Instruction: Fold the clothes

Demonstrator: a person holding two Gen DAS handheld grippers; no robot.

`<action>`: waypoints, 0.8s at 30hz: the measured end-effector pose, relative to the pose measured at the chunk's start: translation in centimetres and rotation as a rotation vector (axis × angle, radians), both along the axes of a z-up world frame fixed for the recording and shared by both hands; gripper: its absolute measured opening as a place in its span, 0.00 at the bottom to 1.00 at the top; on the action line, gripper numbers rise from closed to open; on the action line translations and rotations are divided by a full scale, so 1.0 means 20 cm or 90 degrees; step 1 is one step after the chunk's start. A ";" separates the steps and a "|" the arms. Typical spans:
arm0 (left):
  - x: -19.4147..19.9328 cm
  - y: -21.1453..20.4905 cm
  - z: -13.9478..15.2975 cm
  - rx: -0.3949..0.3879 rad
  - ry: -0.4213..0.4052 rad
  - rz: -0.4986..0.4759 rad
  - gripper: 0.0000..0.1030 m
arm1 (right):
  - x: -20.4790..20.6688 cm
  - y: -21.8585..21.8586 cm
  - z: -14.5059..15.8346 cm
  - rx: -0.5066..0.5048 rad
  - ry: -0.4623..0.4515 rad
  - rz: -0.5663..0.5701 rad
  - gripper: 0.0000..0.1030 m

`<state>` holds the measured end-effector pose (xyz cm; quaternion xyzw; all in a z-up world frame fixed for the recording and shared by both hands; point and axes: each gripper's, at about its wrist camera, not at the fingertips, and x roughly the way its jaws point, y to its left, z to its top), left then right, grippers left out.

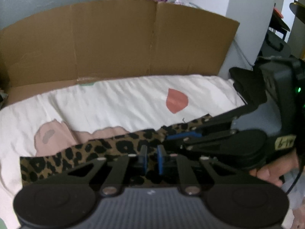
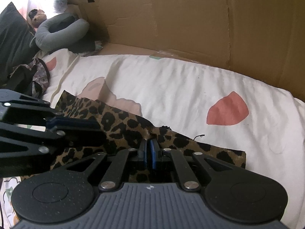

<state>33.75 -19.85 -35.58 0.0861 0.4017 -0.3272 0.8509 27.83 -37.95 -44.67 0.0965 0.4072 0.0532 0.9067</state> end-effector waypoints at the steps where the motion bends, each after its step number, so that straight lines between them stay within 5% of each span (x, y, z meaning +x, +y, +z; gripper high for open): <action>1: 0.00 0.00 -0.02 -0.001 0.005 -0.001 0.15 | 0.00 0.00 0.00 0.004 0.000 0.000 0.09; 17: 0.05 0.04 -0.13 -0.025 0.046 0.002 0.17 | -0.18 0.07 0.15 -0.019 -0.010 0.033 0.11; 24: 0.05 0.05 -0.13 -0.024 0.047 -0.006 0.17 | -0.25 0.16 0.07 -0.085 0.043 0.069 0.31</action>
